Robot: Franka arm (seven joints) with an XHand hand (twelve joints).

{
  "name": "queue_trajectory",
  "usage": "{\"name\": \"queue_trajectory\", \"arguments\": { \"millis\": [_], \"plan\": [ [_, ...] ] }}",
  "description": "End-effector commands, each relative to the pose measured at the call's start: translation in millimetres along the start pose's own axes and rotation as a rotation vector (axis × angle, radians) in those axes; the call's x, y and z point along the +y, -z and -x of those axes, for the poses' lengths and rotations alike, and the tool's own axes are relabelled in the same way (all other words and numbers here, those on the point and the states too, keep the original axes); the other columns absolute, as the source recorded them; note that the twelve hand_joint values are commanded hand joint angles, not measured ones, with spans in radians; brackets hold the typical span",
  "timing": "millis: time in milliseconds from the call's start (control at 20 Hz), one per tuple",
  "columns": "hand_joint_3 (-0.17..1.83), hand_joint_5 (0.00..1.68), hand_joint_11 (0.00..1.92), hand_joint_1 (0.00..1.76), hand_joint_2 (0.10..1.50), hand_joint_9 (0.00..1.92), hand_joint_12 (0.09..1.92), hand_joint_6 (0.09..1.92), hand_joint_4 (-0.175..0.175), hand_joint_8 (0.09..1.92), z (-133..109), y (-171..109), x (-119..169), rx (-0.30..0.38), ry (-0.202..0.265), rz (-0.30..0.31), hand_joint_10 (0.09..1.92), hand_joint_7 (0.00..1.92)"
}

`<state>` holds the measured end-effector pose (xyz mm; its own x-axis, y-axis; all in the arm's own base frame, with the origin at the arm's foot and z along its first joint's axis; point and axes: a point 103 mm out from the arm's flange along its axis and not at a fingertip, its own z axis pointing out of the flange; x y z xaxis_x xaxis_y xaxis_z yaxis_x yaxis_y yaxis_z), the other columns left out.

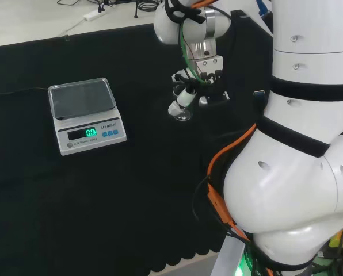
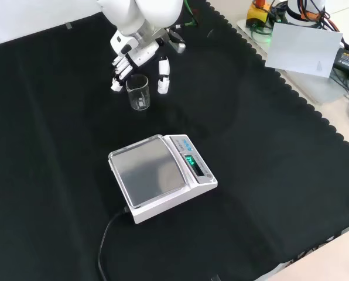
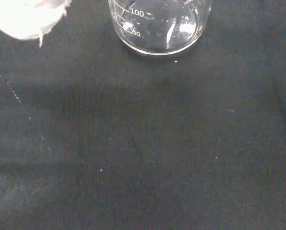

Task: Pick up the beaker.

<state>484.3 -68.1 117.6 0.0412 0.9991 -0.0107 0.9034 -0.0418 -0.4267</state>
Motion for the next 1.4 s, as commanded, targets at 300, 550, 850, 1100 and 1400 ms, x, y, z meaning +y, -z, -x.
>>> {"name": "queue_trajectory", "arguments": {
  "millis": [300,550,850,1100,1400],
  "plan": [
    [0.23,0.3,0.21,0.86,0.63,0.4,1.48,0.09,0.006,0.76,-11.6,-11.9,7.8,0.009,-0.025,0.044,0.91,0.19],
    [0.41,0.51,0.43,0.97,0.59,0.65,1.38,0.1,-0.015,0.76,-17.0,-13.6,6.6,0.028,-0.033,0.137,0.78,0.43],
    [0.62,0.63,0.66,1.09,0.54,0.92,1.28,0.69,-0.028,0.73,-17.0,-6.7,0.8,0.069,-0.026,0.224,0.65,0.7],
    [0.69,0.61,0.76,1.13,0.54,1.03,1.24,0.95,-0.043,0.73,-18.6,-4.2,-1.0,0.082,-0.027,0.227,0.6,0.81],
    [0.69,0.6,0.76,1.13,0.54,1.04,1.24,0.96,-0.045,0.74,-17.4,5.7,-4.8,0.068,-0.028,0.221,0.6,0.82]
  ]
}}
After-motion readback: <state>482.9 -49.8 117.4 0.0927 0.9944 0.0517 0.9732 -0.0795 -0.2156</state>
